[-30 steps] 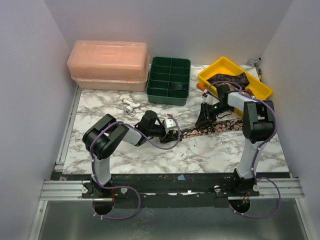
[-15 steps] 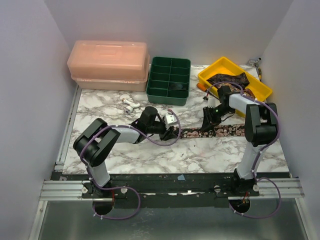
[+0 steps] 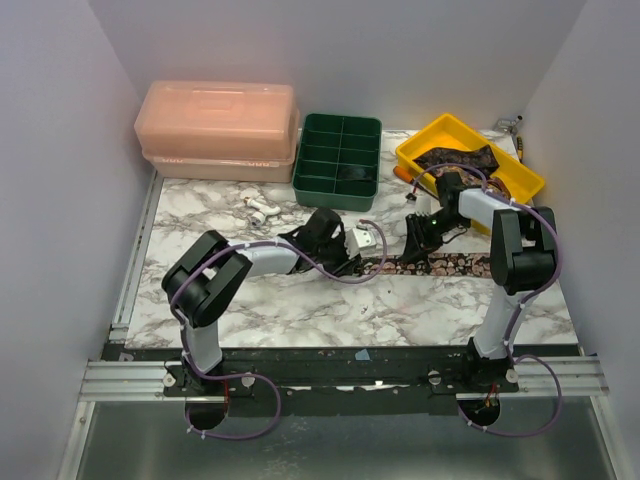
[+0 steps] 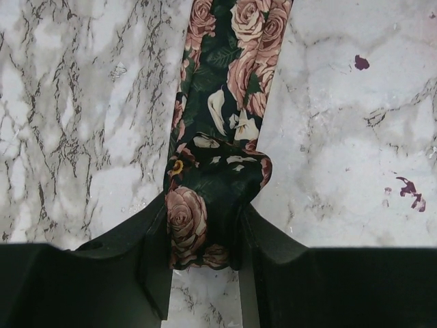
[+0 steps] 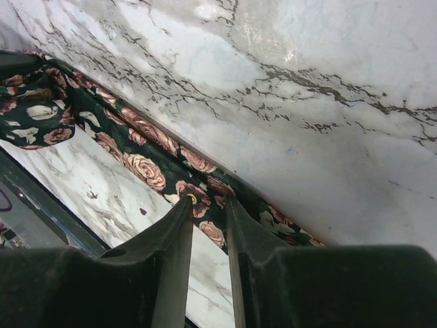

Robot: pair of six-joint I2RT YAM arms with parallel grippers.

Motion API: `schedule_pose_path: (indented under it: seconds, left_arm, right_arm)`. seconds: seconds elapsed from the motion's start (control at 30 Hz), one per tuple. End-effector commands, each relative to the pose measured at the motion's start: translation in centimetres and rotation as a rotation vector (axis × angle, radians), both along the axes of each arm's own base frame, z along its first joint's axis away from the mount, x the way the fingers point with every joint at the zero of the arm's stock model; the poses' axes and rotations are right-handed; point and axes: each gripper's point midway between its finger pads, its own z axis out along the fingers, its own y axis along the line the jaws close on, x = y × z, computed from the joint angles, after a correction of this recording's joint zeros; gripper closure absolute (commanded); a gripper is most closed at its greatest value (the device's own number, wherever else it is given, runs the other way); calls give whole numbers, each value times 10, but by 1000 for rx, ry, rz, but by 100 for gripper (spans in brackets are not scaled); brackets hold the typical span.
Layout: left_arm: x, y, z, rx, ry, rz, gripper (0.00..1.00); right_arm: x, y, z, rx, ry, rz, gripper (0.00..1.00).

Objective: Roll the ties
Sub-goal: Roll the tie at the center of the board.

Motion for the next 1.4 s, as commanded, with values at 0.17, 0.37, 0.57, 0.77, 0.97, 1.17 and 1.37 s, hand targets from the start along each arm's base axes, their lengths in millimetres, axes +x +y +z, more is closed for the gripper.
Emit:
schedule_pose_path:
  seconds: [0.17, 0.37, 0.57, 0.77, 0.97, 1.17, 1.37]
  left_arm:
    - [-34, 9, -28, 273, 125, -29, 88]
    - [-42, 4, -24, 337, 169, -44, 84]
    - [-45, 6, -24, 392, 201, -55, 83]
    - [-45, 7, -31, 468, 227, -30, 83]
    - [-42, 8, -37, 514, 243, -9, 83]
    - [-42, 5, -39, 518, 247, -5, 83]
    - [-44, 3, -40, 522, 260, 0, 83]
  right_arm:
    - [3, 22, 48, 164, -16, 0, 42]
    - [-9, 48, 69, 353, 95, -95, 29]
    - [-10, 64, 63, 479, 176, -207, 43]
    - [-21, 73, 49, 522, 244, -297, 48]
    - [-30, 93, 46, 557, 256, -313, 48]
    - [-28, 102, 36, 577, 280, -321, 49]
    - [-37, 114, 29, 569, 304, -278, 52]
